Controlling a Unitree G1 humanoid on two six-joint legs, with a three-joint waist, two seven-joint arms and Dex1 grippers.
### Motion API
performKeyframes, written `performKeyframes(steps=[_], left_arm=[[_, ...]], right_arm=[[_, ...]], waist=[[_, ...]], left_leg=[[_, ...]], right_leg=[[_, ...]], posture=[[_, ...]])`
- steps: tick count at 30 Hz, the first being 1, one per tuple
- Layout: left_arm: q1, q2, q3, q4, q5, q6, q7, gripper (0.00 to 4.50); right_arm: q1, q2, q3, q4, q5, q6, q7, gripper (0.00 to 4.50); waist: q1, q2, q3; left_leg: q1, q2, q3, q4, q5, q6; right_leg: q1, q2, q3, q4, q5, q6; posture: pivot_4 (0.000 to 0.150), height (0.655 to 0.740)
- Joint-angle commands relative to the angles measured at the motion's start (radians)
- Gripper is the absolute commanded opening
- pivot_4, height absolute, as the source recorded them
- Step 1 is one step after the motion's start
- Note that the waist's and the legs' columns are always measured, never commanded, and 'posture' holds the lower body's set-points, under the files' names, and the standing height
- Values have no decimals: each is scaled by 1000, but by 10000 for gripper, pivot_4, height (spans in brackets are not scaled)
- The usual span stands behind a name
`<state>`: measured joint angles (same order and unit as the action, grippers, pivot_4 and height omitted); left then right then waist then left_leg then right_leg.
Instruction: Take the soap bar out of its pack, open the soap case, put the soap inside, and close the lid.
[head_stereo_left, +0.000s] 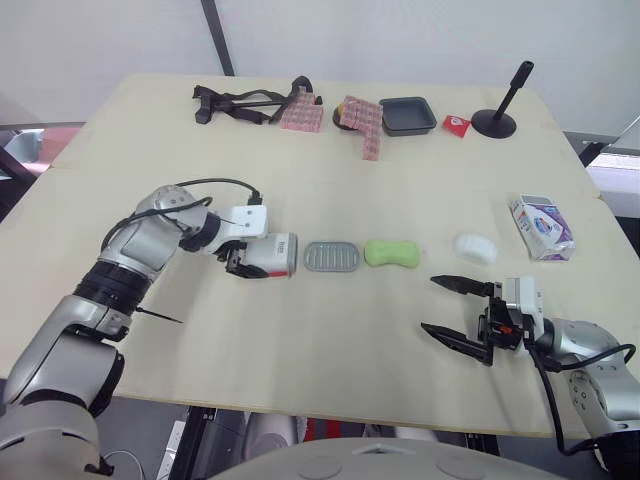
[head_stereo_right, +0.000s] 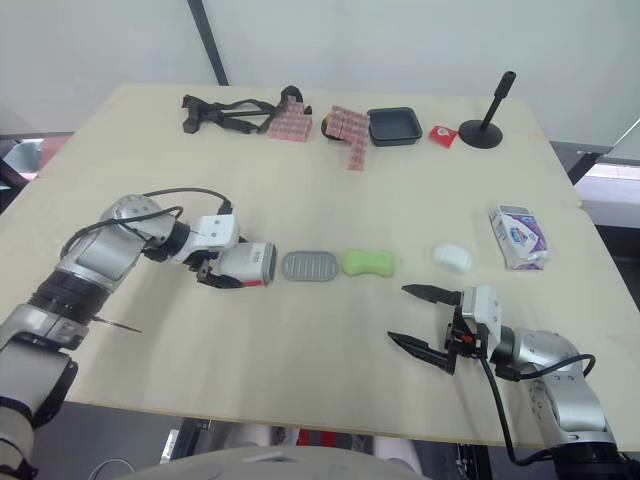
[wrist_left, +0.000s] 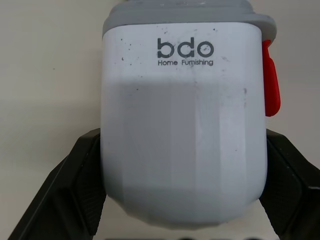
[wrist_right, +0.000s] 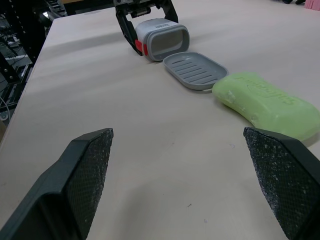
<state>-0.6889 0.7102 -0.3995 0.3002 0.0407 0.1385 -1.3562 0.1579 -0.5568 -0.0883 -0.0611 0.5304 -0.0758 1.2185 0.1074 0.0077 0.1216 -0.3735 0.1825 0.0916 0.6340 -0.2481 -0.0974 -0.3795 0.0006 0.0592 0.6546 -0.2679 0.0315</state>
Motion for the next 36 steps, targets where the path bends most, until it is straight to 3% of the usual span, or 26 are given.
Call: performKeyframes(steps=[1, 13, 15, 29, 36], left_arm=[[-6, 7, 32, -11, -6, -3, 4, 34834], [0, 19, 41, -9, -13, -3, -4, 34834], [-3, 19, 44, -8, -16, 1, -4, 44967], [-23, 15, 69, -9, -38, 28, -28, 44967], [-36, 9, 144, -35, -154, 67, -79, 44967]], right_arm=[[-2, -12, -14, -22, 2, -8, 4, 45000], [0, -9, -12, -21, 0, -11, 5, 45000], [0, -9, -11, -21, 0, -10, 5, 45000], [0, -10, -12, -10, -3, -15, 10, 45000], [-4, -12, -15, -7, -1, -19, 15, 45000]], waist=[[-1, 0, 0], [0, 0, 0], [0, 0, 0], [0, 0, 0], [0, 0, 0]], left_leg=[[0, 0, 0, 0, 0, 0], [0, 0, 0, 0, 0, 0], [0, 0, 0, 0, 0, 0], [0, 0, 0, 0, 0, 0], [0, 0, 0, 0, 0, 0]], right_leg=[[0, 0, 0, 0, 0, 0], [0, 0, 0, 0, 0, 0], [0, 0, 0, 0, 0, 0], [0, 0, 0, 0, 0, 0], [0, 0, 0, 0, 0, 0]], posture=[[1500, 7400], [1500, 7400], [1500, 7400], [1500, 7400], [1500, 7400]])
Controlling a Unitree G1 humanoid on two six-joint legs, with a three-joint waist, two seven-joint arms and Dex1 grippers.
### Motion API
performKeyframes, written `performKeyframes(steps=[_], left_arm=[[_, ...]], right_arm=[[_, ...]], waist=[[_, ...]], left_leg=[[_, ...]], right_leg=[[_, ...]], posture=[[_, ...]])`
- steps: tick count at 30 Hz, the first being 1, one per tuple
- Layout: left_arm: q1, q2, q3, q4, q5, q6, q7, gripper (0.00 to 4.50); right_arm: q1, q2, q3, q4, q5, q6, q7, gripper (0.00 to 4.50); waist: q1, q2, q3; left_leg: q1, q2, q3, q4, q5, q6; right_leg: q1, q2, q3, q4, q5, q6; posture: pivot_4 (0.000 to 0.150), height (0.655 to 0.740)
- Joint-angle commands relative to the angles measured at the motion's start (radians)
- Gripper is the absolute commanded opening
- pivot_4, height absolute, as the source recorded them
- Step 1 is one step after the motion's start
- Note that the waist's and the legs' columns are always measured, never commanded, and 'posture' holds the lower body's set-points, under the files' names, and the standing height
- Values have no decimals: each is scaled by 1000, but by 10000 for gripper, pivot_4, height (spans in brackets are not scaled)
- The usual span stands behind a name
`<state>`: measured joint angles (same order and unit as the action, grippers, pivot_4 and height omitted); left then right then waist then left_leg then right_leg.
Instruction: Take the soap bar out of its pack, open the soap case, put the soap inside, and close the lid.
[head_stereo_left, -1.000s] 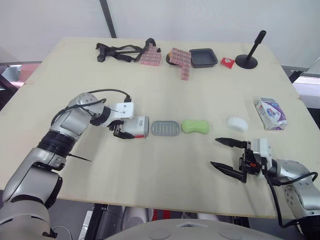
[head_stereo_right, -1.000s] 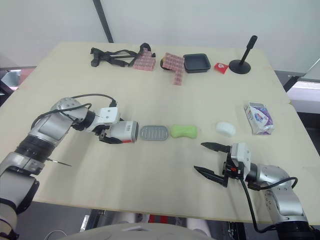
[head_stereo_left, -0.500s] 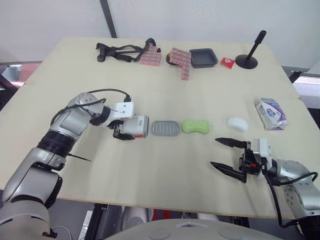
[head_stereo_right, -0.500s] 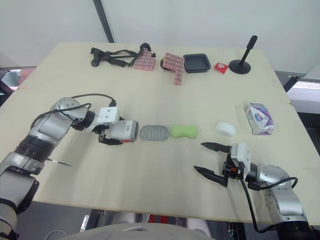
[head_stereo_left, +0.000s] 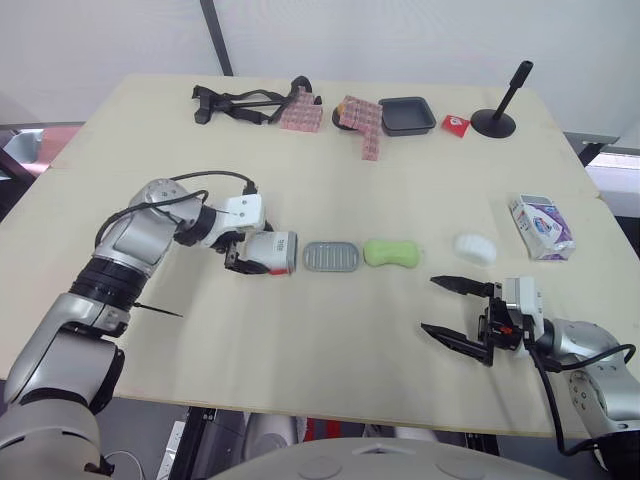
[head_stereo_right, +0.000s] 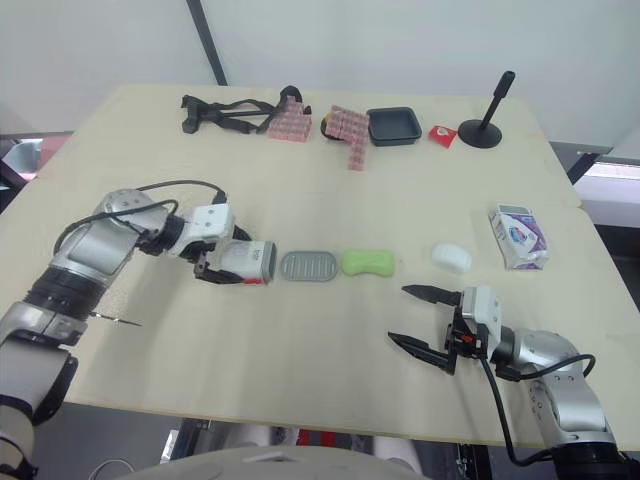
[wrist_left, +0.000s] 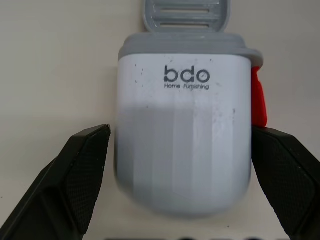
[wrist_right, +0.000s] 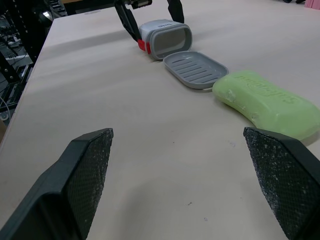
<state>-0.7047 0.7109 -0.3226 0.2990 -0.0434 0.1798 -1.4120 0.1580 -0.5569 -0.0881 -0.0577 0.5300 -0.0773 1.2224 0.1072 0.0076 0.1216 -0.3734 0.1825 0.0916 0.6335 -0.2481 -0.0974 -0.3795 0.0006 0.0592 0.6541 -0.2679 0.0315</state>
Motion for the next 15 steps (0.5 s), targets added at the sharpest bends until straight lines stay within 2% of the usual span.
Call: performKeyframes(steps=[1, 5, 9, 15], left_arm=[[-16, 4, 92, -49, -105, 45, -30, 44967], [46, -6, 185, -141, -236, 110, -23, 44967], [186, -31, 302, -271, -336, 129, 66, 44967], [474, -59, 456, -399, -377, 43, 210, 44967]], right_arm=[[-8, -16, -16, -11, -1, -17, 14, 45000], [-25, -32, -20, -31, 7, 2, 11, 45000], [-47, -57, -11, -65, 0, 20, 8, 45000], [-107, -117, 1, -96, -20, 69, 5, 45000]], waist=[[0, 0, 0], [-2, 0, 0], [-6, 0, 0], [-12, -1, 0]], left_leg=[[0, 0, 0, 0, 0, 0], [0, 0, 0, 0, 0, 0], [0, 0, 0, -1, 0, 0], [0, 0, -1, -1, 0, 0]], right_leg=[[0, 0, 0, 0, 0, 0], [0, 0, 0, 0, 0, 0], [0, 0, 0, -1, 0, 0], [1, 0, -1, -2, 0, 0]], posture=[[1500, 7400], [1500, 7400], [1500, 7400], [1500, 7400]])
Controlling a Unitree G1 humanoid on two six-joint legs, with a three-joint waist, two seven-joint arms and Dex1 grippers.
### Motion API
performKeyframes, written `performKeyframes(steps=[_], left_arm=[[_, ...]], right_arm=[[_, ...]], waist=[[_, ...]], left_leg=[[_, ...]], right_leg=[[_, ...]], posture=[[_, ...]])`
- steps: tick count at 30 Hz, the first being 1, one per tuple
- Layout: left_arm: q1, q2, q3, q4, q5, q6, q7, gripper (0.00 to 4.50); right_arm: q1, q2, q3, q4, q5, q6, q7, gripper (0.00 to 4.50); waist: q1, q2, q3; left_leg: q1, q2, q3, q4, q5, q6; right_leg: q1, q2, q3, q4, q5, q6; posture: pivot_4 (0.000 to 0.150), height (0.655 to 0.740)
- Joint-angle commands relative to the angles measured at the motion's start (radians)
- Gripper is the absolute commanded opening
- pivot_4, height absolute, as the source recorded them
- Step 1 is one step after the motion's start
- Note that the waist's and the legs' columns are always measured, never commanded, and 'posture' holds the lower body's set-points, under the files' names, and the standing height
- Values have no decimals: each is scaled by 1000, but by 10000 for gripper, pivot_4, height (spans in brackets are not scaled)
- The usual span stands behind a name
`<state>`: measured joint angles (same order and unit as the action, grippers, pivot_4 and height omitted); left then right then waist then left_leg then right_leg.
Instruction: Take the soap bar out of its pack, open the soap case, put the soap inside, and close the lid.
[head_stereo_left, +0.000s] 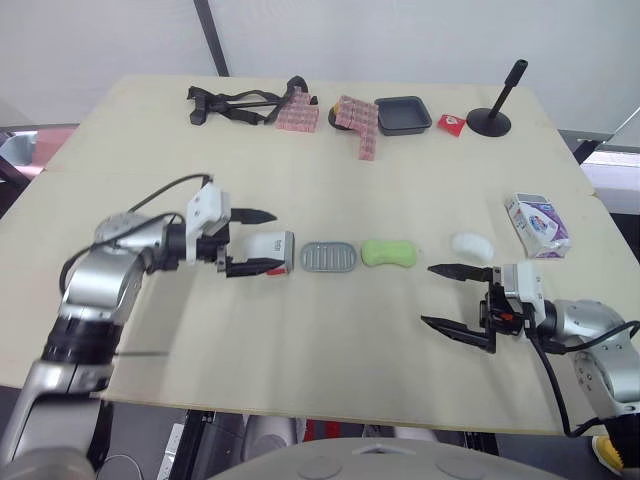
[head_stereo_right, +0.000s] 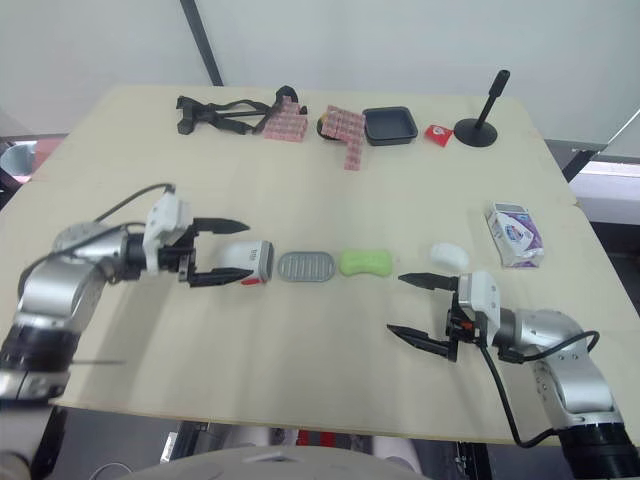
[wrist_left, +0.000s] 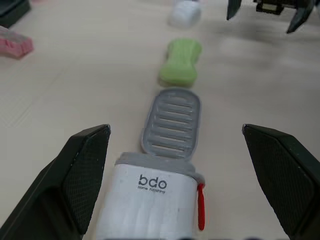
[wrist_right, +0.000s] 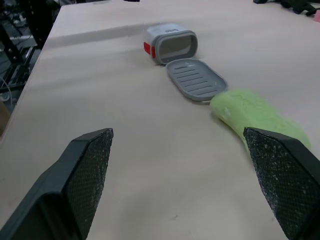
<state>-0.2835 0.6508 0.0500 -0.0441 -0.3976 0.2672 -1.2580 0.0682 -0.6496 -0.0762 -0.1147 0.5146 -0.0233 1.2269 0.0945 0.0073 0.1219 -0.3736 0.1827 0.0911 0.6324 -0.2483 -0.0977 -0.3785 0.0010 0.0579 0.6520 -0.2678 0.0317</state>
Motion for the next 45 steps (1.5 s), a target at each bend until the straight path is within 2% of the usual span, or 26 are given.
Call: performKeyframes(steps=[1, 7, 11, 16, 23, 29, 34, 45], left_arm=[[92, -3, 110, -62, -27, -65, 76, 44967], [309, 4, 233, -62, -15, -201, 113, 44967], [419, 9, 286, -21, -7, -307, 97, 44967], [468, 8, 303, -5, -20, -361, 103, 44967], [535, -18, 274, -69, -39, -380, 97, 44967], [572, -25, 228, -130, -52, -380, 81, 44967], [587, -27, 191, -165, -59, -381, 71, 44967], [571, -33, 125, -200, -57, -362, 96, 44967]], right_arm=[[-21, -37, -10, -38, -11, 20, 3, 45000], [-40, -102, -22, 9, -43, 8, 39, 45000], [-127, -131, -23, 48, -70, 39, 13, 45000], [-268, -176, 21, 63, -106, 115, 17, 45000], [-475, -218, 192, 58, -207, 284, 62, 45000], [-637, -161, 323, 115, -296, 350, 72, 45000], [-733, -64, 403, 142, -353, 403, 46, 45000], [-806, 38, 508, 193, -432, 452, 43, 45000]], waist=[[2, 0, 0], [-7, -1, 0], [-21, -1, 0], [-28, -1, 0], [-26, -1, 0], [-22, -1, 0], [-22, -1, 0], [-18, -1, 0]], left_leg=[[0, 0, -1, 0, 0, 0], [0, 0, -1, -1, 0, 0], [1, 0, -1, -1, 0, 0], [4, 0, -1, -1, 0, 0], [4, 1, -1, -1, 1, 0], [4, 1, 0, -1, 1, 0], [5, 1, 0, -1, 1, 0], [6, 1, 0, 0, 1, 0]], right_leg=[[0, 0, -1, 0, 0, 0], [1, -1, -2, -5, 0, 0], [1, -1, -2, -5, 0, 0], [2, -1, -2, -4, 0, 0], [2, 0, -2, -4, 0, 0], [1, 0, -1, -1, 0, 0], [0, 0, -1, 1, 0, 0], [-1, 0, -1, 2, 0, 0]], posture=[[1500, 7400], [1500, 7400], [1500, 7400], [1500, 7400], [1500, 7400], [1500, 7400], [1500, 7400], [1500, 7400]])
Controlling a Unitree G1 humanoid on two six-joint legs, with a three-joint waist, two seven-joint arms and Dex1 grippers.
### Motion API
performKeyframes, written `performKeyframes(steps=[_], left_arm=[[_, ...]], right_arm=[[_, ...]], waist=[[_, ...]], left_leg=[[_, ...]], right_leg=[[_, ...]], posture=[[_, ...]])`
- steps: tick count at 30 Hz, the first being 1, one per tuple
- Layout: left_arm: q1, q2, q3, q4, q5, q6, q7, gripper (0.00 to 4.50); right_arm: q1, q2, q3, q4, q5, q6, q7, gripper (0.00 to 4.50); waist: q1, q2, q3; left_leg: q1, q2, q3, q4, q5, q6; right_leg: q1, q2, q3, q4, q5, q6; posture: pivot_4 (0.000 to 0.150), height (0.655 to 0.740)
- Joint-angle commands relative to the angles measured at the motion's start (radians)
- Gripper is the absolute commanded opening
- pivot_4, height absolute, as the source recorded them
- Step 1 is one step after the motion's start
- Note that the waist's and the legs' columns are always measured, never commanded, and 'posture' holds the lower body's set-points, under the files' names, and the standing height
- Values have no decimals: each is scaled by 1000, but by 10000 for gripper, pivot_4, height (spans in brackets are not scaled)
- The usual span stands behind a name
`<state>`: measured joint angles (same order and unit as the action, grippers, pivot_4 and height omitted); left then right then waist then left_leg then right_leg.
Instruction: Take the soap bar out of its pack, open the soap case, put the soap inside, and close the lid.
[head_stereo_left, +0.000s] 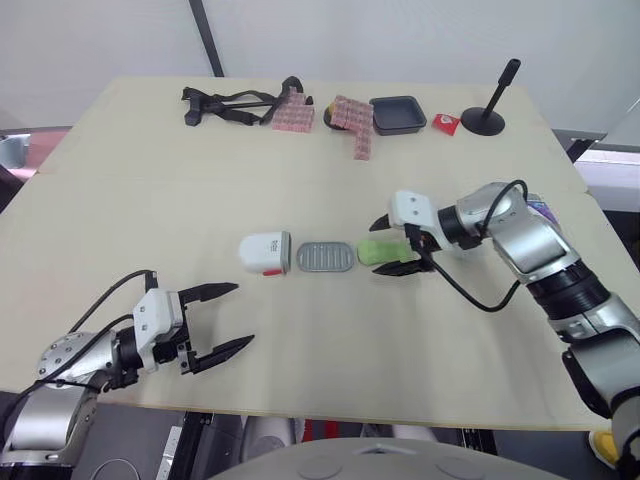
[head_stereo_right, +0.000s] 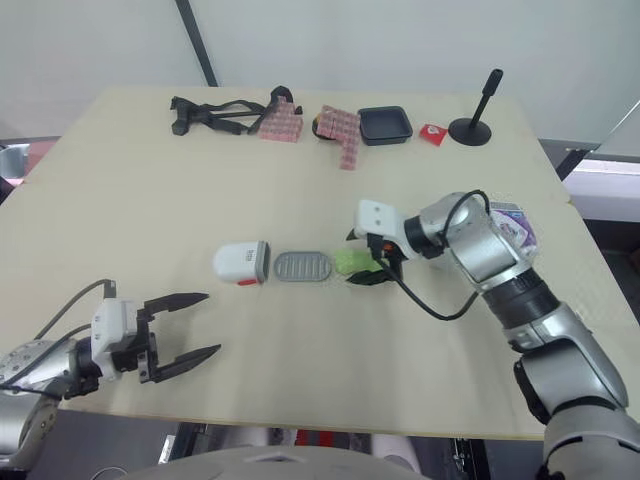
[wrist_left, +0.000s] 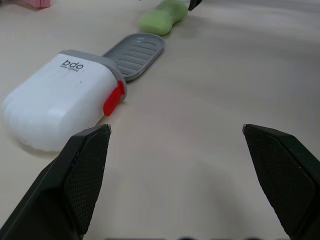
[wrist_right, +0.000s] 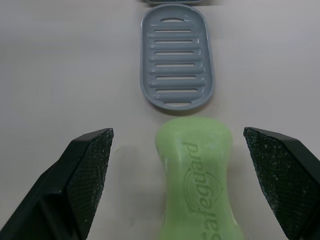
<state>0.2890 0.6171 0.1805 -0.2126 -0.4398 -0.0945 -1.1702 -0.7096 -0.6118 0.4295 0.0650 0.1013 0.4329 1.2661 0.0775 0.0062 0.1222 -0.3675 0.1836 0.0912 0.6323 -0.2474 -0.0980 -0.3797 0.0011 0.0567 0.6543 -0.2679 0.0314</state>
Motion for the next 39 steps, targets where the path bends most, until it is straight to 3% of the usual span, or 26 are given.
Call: performKeyframes(steps=[1, 10, 23, 24, 31, 39], left_arm=[[-4, 0, -11, -34, -14, 2, 13, 44967], [-12, 0, -41, -52, -17, 7, 35, 44967], [-8, -5, -60, -69, 2, 4, 72, 44967], [-6, -4, -60, -71, 0, 5, 74, 45000], [-2, 2, -64, -79, 0, 12, 87, 45000], [-2, 9, -68, -78, -1, 17, 90, 45000]], right_arm=[[-30, 3, 5, 26, -26, -7, 2, 45000], [-54, 26, 3, 126, -68, -43, -5, 45000], [-39, 42, 3, 94, -88, 22, -30, 45000], [-32, 41, 4, 88, -88, 26, -30, 39309], [1, 26, 16, 64, -105, 13, -27, 17884], [-11, 17, -2, 46, -101, 2, -16, 17847]], waist=[[-1, 0, 0], [-2, 0, 0], [-1, 0, 0], [0, 0, 0], [1, 0, 0], [1, 0, 0]], left_leg=[[0, 0, 0, 0, 0, 0], [0, 0, 0, 0, 0, 0], [0, 0, 0, 1, 0, 0], [0, 0, 0, 1, 0, 0], [0, 0, 0, 1, 0, 0], [1, 0, 0, 1, 0, 0]], right_leg=[[0, 0, 0, 0, 0, 0], [0, 0, 1, 1, 0, 0], [0, 1, 1, 2, 0, 0], [0, 1, 1, 2, 0, 0], [0, 1, 1, 2, 0, 0], [0, 1, 1, 3, 0, 0]], posture=[[1500, 7400], [1500, 7400], [1500, 7400], [1500, 7400], [1500, 7400], [1500, 7400]])
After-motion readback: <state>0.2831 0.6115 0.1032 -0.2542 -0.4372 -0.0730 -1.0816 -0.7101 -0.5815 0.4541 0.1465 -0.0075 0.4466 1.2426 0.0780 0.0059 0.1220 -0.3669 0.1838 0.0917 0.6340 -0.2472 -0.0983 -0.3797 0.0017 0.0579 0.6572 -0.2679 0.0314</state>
